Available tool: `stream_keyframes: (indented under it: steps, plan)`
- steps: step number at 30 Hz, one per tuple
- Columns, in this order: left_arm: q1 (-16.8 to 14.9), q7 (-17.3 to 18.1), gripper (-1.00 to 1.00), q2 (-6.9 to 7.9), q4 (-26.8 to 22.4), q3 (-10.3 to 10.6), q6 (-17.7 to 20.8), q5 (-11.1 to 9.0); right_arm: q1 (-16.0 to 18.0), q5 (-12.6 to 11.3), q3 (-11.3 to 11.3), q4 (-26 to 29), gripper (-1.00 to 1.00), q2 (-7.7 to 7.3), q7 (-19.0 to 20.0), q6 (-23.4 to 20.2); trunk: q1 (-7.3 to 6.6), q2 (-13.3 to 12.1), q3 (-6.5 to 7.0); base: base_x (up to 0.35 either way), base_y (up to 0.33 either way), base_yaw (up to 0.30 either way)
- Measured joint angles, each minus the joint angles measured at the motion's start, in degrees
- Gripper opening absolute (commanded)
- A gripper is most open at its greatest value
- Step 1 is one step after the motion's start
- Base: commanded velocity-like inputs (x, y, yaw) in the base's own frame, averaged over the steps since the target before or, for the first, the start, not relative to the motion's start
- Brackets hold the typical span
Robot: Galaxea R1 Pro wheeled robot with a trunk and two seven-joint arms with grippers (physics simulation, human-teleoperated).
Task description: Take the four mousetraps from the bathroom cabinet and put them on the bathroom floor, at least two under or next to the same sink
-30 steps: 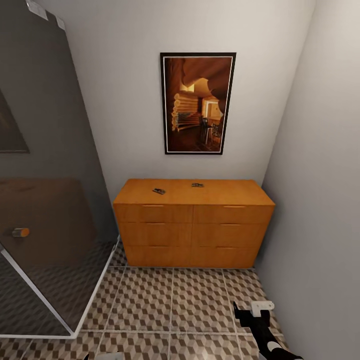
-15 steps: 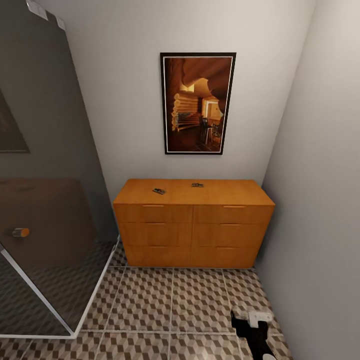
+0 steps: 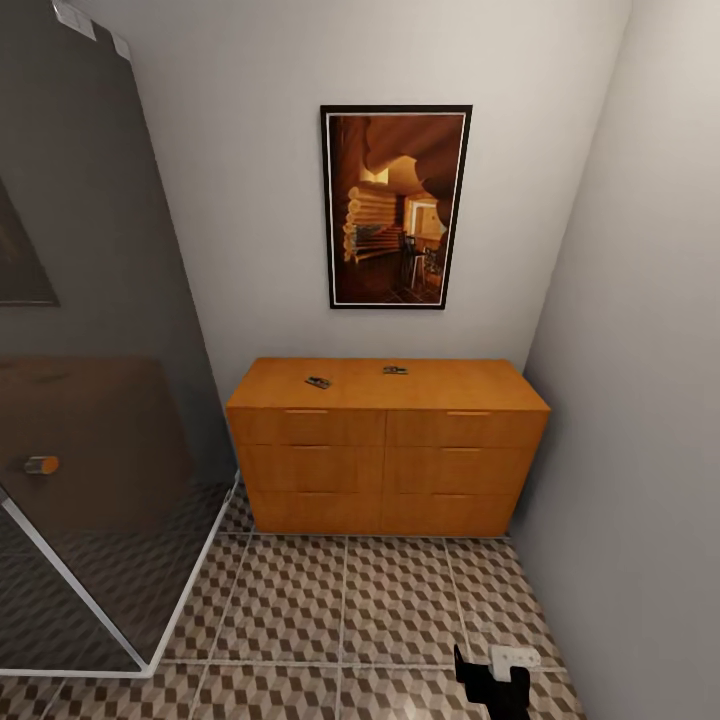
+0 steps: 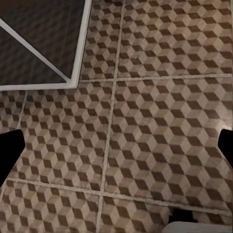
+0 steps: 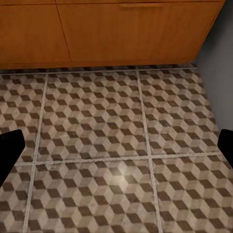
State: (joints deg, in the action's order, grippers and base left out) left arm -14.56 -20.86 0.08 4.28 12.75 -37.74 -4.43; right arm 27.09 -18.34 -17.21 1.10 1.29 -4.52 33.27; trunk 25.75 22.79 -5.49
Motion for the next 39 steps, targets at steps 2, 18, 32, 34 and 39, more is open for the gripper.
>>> stream_keyframes:
  steps: [2, 18, 32, 34, 39]
  plan:
    - [0.65, 0.00, 1.00, 0.01, 0.00, 0.00, 0.05, 0.01, -0.01, 0.01, -0.01, 0.03, 1.00, -0.04, 0.03, 0.03, 0.00, 0.00, 0.00, 0.000, 0.000, 0.000]
    - [2.79, 0.01, 1.00, 0.08, 0.00, 0.02, 0.18, 0.03, 0.00, 0.12, -0.06, 0.16, 1.00, -0.14, 0.11, 0.18, 0.00, 0.00, 0.00, 0.000, 0.000, 0.000]
    - [2.79, 0.01, 1.00, 0.20, 0.00, 0.02, 0.16, 0.03, 0.01, 0.20, -0.18, 0.17, 1.00, -0.02, 0.04, 0.18, 0.00, 0.00, 0.00, 0.000, 0.000, 0.000]
    - [2.79, 0.01, 1.00, 0.21, 0.00, 0.02, 0.17, 0.03, 0.01, 0.20, -0.16, 0.17, 1.00, -0.05, 0.02, 0.18, 0.00, 0.00, 0.00, 0.000, 0.000, 0.000]
    - [2.79, 0.01, 1.00, 0.21, 0.00, 0.02, 0.13, 0.03, 0.01, 0.21, -0.14, 0.17, 1.00, -0.07, 0.01, 0.19, 0.00, 0.00, 0.00, 0.000, 0.000, 0.000]
